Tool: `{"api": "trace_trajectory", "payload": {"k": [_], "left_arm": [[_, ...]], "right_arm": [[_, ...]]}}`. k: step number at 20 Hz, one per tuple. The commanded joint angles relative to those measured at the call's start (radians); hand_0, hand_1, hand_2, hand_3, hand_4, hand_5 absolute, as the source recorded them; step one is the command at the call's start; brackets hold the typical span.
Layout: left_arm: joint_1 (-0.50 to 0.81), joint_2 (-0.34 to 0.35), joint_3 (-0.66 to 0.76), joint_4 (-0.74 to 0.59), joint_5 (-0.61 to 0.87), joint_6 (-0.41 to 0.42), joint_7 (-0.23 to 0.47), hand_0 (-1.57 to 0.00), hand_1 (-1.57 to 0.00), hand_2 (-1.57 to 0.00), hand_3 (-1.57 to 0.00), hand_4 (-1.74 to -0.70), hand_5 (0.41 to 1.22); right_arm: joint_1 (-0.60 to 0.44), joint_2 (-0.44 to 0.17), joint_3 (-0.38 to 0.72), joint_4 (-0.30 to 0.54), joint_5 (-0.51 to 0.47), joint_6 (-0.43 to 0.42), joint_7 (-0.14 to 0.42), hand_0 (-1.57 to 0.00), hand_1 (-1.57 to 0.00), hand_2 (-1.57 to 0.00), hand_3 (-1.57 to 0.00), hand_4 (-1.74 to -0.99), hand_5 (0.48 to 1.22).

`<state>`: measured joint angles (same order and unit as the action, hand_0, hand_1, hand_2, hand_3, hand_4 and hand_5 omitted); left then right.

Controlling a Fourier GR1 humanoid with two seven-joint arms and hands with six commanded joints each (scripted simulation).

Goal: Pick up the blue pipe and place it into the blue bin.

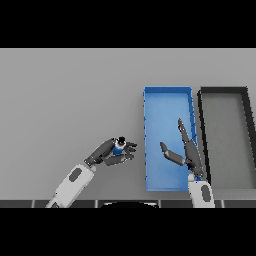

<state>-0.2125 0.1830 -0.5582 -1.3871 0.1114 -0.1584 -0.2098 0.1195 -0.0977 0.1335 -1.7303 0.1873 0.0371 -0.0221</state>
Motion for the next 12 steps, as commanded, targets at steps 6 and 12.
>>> {"api": "trace_trajectory", "payload": {"k": [6,12], "left_arm": [[-0.036,-0.022,-0.001,-0.109,0.018,0.011,0.035,-1.54,-1.55,-1.55,-1.47,-1.73,1.211],[-0.057,-0.022,-0.018,-0.198,0.008,0.004,0.161,-1.56,-1.56,-1.56,-1.49,-1.74,1.218]], "right_arm": [[0.013,-0.015,-0.011,-0.009,0.001,-0.002,-0.029,0.0,0.0,0.0,0.0,-1.164,0.602],[0.003,-0.016,-0.013,-0.001,0.002,-0.003,-0.047,0.0,0.0,0.0,0.0,-1.133,0.606]]}}
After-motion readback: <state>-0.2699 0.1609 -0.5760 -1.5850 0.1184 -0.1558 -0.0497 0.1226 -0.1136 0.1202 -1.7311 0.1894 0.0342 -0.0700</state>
